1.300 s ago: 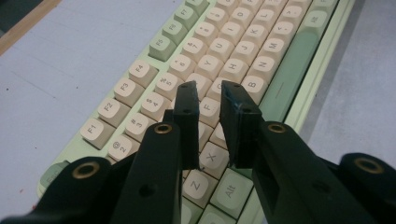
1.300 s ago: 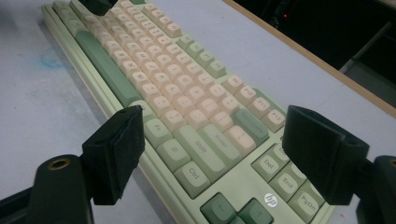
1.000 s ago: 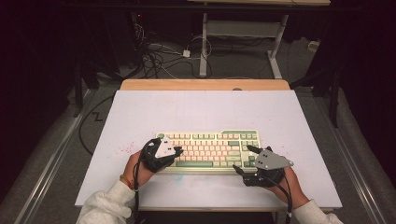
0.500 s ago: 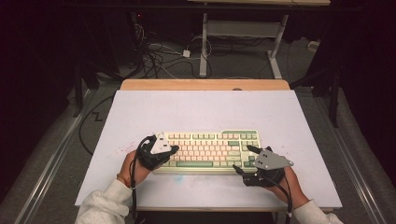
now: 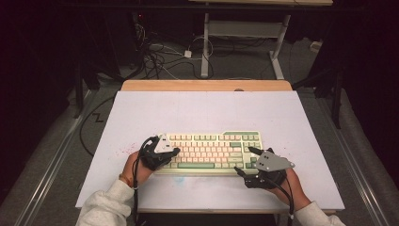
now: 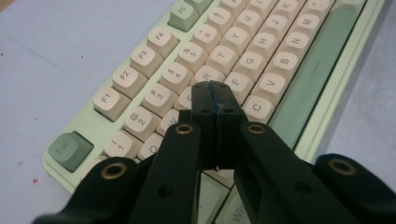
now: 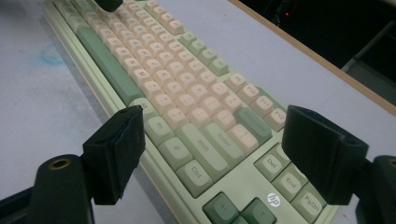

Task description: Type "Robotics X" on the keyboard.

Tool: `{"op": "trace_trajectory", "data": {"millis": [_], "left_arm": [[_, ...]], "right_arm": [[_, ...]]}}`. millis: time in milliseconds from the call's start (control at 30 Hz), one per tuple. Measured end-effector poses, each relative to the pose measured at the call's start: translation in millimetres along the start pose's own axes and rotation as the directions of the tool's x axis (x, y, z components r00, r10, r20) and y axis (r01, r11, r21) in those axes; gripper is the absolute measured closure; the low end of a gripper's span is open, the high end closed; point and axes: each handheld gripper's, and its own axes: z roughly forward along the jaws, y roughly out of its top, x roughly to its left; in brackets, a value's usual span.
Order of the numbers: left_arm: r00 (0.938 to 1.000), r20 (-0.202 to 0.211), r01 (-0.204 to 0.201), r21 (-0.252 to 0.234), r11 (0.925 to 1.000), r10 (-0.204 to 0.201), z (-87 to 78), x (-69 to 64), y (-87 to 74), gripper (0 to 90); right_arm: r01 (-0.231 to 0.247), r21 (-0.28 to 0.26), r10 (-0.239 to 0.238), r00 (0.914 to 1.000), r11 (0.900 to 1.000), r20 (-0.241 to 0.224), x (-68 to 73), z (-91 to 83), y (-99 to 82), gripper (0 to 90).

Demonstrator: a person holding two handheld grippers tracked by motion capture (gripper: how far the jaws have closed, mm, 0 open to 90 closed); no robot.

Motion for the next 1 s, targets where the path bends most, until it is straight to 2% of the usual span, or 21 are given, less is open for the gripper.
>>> {"op": "trace_trajectory", "data": {"millis": [300,367,433,633,1000], "left_arm": [[1.0,0.006,0.001,0.03,0.9995,-0.002,5.5,1.8,-1.1,87.8],[0.9999,0.009,0.015,0.034,0.9993,-0.015,6.9,2.6,-2.0,87.9],[1.0,-0.001,0.001,0.037,0.9993,-0.001,5.7,1.6,-1.5,87.9],[0.9998,-0.013,-0.013,-0.008,0.9999,0.013,-3.3,-3.3,3.8,87.8],[0.9993,-0.015,-0.034,-0.037,0.9987,0.033,-12.0,-8.3,8.9,87.8]], "right_arm": [[0.004,0.002,-0.004,1.0,1.0,-0.003,0.2,0.2,0.0,22.2],[0.003,0.006,-0.003,1.0,1.0,-0.005,0.6,0.6,-0.1,22.2],[0.006,0.008,-0.006,1.0,1.0,-0.005,1.1,0.8,-0.1,22.1],[0.005,0.003,-0.005,1.0,1.0,-0.002,0.2,-0.2,0.4,22.1],[0.003,0.0,-0.003,1.0,1.0,-0.002,-0.4,-1.6,0.6,22.1]]}}
